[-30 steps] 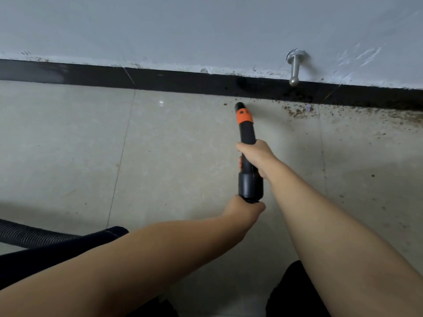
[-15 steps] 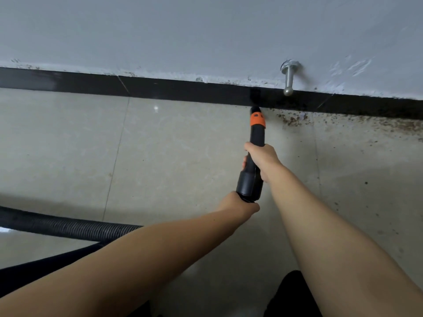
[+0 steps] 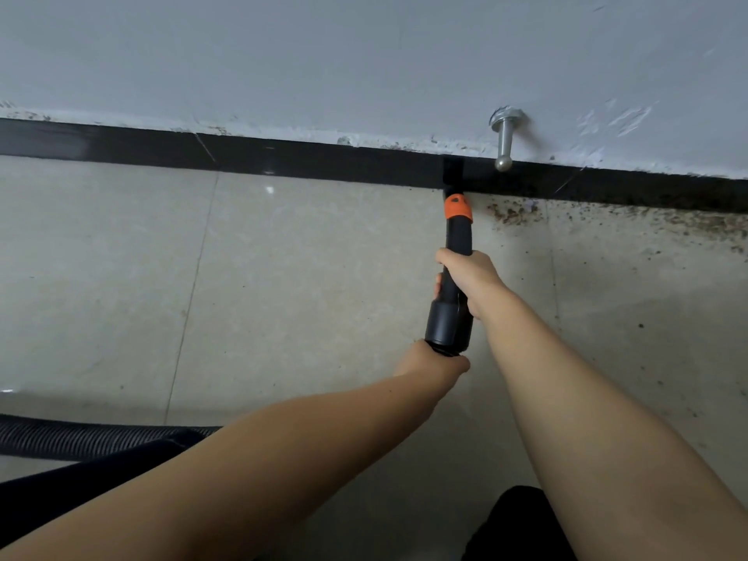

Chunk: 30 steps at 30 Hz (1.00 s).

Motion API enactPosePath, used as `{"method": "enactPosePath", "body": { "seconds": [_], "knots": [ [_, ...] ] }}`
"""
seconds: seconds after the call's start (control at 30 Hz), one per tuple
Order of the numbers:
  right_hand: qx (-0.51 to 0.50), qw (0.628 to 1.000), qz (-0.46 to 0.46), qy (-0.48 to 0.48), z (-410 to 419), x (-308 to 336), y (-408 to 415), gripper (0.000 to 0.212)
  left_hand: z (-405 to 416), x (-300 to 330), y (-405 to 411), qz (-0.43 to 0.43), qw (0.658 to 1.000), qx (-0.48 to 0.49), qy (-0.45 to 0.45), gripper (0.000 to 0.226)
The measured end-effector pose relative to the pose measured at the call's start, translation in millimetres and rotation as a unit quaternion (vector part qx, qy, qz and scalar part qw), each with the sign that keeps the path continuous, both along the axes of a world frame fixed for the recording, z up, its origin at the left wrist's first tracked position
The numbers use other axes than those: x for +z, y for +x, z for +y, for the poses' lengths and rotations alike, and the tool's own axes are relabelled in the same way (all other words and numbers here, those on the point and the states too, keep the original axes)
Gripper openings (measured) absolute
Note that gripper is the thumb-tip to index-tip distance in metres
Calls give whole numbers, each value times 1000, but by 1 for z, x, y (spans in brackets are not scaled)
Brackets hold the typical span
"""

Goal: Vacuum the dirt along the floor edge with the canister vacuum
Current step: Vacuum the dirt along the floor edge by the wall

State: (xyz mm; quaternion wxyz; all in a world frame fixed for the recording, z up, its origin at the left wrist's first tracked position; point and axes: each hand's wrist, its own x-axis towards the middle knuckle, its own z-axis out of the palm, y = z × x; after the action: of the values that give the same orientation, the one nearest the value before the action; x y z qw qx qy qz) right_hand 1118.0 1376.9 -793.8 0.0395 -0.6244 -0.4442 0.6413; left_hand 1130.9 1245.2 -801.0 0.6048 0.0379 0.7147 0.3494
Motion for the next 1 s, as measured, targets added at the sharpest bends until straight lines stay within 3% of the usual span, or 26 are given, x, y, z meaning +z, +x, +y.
{"method": "enactPosePath", "body": {
  "seconds": [0.37,0.57,0.9,1.0],
  "knots": [
    [125,992,32,-8,-43,0,-61,9,-35,-1,-33,22,996,82,-27,13],
    [153,988,18,-3,-52,4,-47,10,-43,3,-17,13,996,83,-30,13],
    [-43,999,-30,2,-41,6,53,9,-41,12,41,-15,997,-74,-8,31],
    [-108,994,-21,-4,-29,8,77,9,-28,17,49,-5,992,-125,-7,20]
  ]
}}
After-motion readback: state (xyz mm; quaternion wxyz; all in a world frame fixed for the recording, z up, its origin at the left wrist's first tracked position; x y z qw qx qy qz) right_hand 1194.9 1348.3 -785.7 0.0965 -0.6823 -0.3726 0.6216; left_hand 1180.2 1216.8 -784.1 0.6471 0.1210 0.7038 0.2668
